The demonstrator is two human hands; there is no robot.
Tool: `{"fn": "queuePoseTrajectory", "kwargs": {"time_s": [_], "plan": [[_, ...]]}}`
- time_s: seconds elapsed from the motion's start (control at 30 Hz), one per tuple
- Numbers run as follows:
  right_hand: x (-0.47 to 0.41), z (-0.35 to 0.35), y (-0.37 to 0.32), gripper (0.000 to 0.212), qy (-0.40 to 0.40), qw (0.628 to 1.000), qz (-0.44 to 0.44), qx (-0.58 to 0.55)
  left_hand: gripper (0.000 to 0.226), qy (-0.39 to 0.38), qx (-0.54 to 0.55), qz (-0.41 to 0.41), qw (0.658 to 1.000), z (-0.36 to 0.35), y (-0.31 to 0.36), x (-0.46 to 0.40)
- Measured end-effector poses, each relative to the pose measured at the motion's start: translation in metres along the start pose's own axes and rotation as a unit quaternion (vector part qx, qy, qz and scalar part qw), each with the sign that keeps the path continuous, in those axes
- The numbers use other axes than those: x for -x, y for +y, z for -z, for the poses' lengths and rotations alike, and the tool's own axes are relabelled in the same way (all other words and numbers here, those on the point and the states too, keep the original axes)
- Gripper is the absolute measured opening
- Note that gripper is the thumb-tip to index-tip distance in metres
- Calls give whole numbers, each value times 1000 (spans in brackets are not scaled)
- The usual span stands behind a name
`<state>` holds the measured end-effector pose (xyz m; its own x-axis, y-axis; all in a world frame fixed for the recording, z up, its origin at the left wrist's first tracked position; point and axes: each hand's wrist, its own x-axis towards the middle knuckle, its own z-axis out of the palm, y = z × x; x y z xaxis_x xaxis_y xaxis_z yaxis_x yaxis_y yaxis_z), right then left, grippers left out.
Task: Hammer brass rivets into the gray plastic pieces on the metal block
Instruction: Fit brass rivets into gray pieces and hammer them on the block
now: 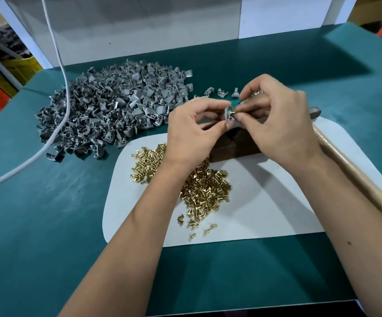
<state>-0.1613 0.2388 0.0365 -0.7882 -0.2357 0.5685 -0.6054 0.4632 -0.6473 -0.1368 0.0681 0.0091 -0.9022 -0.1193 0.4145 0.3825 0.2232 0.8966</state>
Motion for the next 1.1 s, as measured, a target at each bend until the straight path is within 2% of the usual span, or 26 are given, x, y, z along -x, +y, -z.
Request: {"fn": "queuePoseTrajectory", "kwargs": {"time_s": [0.13, 0.27, 0.47, 0.6, 0.73, 0.8, 0.9, 1.1], "plan": [[2, -1, -2, 11, -9, 998, 48, 39, 30, -13, 11, 9, 1000, 4, -3, 0], [1, 0, -3, 13, -9, 996, 64, 60, 32, -15, 17, 10, 1000, 6, -5, -1], [1, -2, -3, 11, 7, 995, 79, 62, 14, -11, 15, 19, 1000, 2, 2, -1], [2, -4, -3, 9, 5, 996, 70, 51, 26, 5, 30, 50, 998, -1, 4, -1], [2, -5, -2, 9, 14, 999, 31, 32, 19, -5, 120, 67, 990, 4, 4, -2], [2, -4, -2, 10, 17, 1000, 15, 19, 33, -26, 141, 60, 988, 6, 2, -2], [2, -3, -3, 10, 12, 1000, 7, 15, 50, -46, 142, 35, 988, 5, 1, -1], [3, -5, -4, 9, -20, 999, 32, 19, 46, -25, 103, 21, 994, 7, 1, -2]]}}
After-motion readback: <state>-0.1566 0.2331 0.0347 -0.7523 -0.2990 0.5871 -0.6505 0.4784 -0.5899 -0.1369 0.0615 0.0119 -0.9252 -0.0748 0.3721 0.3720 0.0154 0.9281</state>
